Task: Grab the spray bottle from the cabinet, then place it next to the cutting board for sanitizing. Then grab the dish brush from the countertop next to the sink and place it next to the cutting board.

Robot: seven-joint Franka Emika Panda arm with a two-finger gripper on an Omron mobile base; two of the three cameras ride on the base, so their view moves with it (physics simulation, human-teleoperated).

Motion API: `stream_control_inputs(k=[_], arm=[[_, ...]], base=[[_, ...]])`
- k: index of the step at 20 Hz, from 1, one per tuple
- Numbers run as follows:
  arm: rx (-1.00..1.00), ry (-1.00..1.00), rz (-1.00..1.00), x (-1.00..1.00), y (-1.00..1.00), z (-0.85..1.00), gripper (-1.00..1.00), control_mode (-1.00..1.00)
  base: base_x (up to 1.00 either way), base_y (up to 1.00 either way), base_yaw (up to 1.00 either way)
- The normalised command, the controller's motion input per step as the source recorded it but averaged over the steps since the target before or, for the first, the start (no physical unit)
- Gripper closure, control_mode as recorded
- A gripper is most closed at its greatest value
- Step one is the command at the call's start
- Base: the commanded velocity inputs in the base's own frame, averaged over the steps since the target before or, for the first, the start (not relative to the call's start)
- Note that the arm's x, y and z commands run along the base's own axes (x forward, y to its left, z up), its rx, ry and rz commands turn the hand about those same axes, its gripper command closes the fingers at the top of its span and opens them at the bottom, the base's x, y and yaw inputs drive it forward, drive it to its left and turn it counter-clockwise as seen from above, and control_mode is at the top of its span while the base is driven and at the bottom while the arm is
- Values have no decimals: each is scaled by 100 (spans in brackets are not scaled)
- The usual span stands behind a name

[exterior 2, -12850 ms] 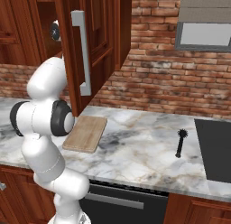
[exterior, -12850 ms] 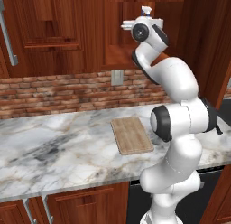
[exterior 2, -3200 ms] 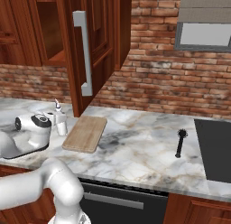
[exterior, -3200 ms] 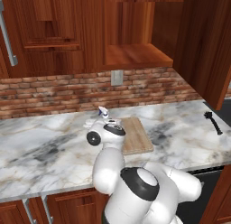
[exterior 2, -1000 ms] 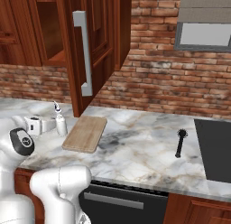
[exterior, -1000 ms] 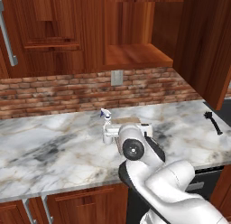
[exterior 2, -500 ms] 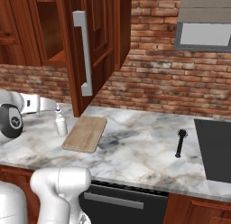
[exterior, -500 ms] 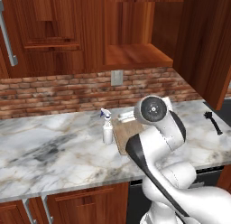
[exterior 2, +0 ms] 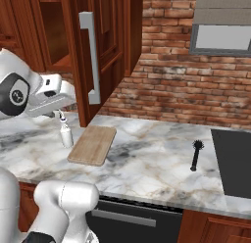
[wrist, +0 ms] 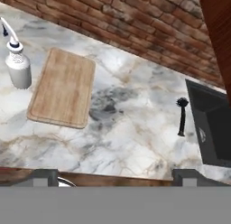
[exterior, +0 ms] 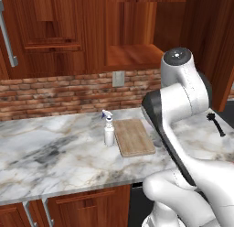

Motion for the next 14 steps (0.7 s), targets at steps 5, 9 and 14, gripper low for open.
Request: stream_control_inputs(k=[5,9,14], arm=[[-1,7,-17,-19,-98,6,-100,-100],[11,2,-21,-20,-100,0,-100,-100],[17,-2,-20,-25,-92,0,-100,-100]], base=[[0,0,0],[0,0,0],[0,0,0]])
